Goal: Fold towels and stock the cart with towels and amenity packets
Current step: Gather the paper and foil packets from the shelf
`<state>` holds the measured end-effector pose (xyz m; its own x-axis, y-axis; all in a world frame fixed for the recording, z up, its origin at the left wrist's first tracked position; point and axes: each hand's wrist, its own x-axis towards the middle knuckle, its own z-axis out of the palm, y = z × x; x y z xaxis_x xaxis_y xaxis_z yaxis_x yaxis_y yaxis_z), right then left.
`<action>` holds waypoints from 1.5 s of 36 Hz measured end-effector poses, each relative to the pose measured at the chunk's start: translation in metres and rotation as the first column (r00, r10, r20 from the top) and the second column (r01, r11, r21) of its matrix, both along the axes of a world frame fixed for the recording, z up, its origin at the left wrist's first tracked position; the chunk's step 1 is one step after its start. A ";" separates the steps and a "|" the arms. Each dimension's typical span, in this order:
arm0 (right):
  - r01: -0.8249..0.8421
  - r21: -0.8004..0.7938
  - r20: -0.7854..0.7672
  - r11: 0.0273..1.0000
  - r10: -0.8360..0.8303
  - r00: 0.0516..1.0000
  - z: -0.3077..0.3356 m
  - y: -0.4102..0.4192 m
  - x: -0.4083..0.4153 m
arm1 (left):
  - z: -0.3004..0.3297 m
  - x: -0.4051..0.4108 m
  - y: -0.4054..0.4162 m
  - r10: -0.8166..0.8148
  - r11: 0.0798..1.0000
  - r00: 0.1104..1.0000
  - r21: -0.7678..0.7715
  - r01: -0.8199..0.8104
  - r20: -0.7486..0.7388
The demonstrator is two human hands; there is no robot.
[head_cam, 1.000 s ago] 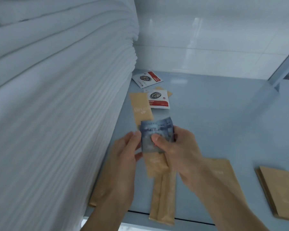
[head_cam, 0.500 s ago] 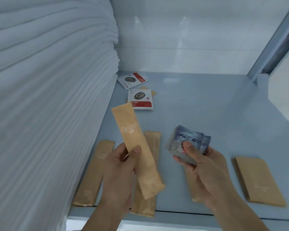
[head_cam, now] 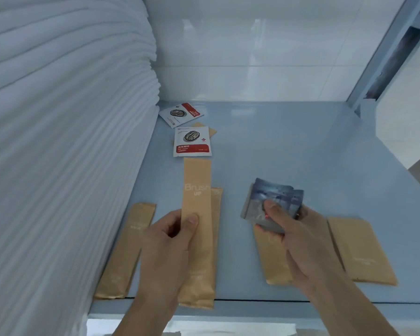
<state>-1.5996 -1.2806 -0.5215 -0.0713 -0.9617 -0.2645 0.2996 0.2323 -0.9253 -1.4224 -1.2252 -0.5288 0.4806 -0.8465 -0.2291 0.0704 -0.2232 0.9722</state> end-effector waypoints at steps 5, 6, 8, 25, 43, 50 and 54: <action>-0.096 0.039 -0.016 0.995 0.097 0.995 -0.006 0.009 -0.006 | -0.014 -0.005 -0.004 -0.006 0.995 0.958 0.093 -0.022 0.288; -0.097 0.039 -0.014 0.994 0.098 0.995 -0.006 0.010 -0.008 | -0.017 -0.005 -0.003 -0.024 0.994 0.936 0.109 -0.015 0.351; -0.092 0.039 -0.006 0.995 0.093 0.996 -0.006 0.011 -0.010 | -0.021 -0.004 0.000 -0.049 0.991 0.892 0.135 -0.014 0.450; -0.169 0.007 -0.092 0.986 0.169 0.981 -0.010 0.012 0.014 | -0.018 0.010 0.011 0.018 0.995 0.825 0.073 -0.071 0.565; -0.416 -0.069 -0.083 0.907 0.410 0.908 -0.014 0.030 0.035 | 0.007 -0.006 0.020 -0.255 0.956 0.965 -0.165 0.243 -0.059; -0.314 -0.093 0.036 0.945 0.318 0.947 -0.006 0.031 -0.014 | 0.009 -0.048 0.008 -0.355 0.922 0.935 -0.163 0.351 0.002; -0.338 -0.138 -0.218 0.931 0.304 0.927 -0.005 0.039 -0.055 | 0.009 -0.089 -0.006 -0.438 0.886 0.894 -0.120 0.447 0.096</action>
